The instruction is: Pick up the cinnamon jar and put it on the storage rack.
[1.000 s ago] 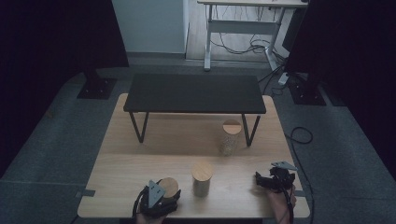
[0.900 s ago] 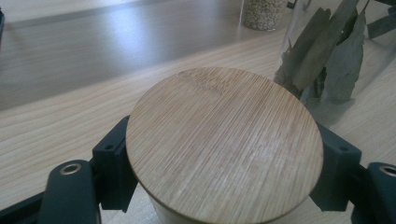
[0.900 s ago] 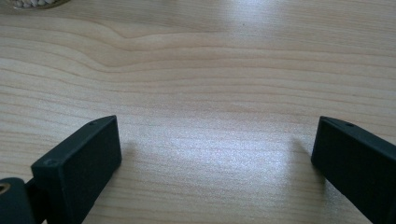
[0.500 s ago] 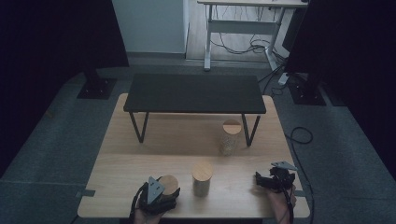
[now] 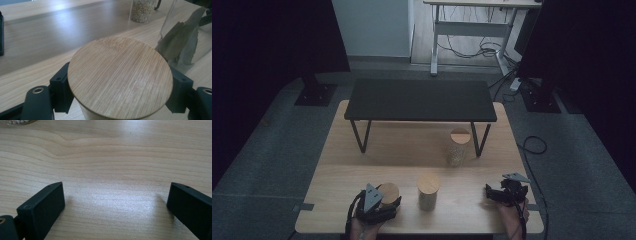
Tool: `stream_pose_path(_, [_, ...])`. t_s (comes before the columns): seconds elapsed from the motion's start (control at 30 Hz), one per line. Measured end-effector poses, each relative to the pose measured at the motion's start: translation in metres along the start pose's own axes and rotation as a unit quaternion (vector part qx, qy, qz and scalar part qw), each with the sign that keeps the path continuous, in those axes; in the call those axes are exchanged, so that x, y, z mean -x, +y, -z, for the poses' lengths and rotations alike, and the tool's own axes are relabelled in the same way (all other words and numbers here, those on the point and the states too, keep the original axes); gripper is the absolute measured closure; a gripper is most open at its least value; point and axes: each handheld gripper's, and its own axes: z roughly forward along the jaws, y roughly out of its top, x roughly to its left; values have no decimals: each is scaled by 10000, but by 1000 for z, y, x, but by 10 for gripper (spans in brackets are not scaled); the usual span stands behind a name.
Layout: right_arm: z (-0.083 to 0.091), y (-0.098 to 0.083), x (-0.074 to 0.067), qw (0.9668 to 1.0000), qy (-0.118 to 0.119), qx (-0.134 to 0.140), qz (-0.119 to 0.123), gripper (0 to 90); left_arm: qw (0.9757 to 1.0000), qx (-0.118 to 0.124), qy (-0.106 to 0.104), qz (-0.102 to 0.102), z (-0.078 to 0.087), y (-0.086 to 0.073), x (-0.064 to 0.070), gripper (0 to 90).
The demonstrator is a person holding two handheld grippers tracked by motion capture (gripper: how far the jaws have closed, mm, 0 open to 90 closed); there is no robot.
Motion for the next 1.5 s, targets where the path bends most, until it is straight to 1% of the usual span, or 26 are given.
stream_pose_path(0.3, [0, 0, 0, 10000, 0, 0, 0, 9, 10000, -17, -35, 34, 1, 6, -9, 248])
stream_pose_path(0.43, [0, 0, 0, 10000, 0, 0, 1, 9, 10000, -30, -39, 15, 1, 10, -12, 248])
stream_pose_path(1.07, [0, 0, 0, 10000, -1, 1, 1, 9, 9997, -88, -190, 87, 2, 21, -25, 248])
stream_pose_path(1.33, [0, 0, 0, 10000, -1, 1, 1, 9, 9997, -65, -218, 90, 0, 28, -28, 248])
stream_pose_path(1.5, [0, 0, 0, 10000, -1, 1, 1, 9, 9997, -83, -236, 31, -3, 33, -30, 248])
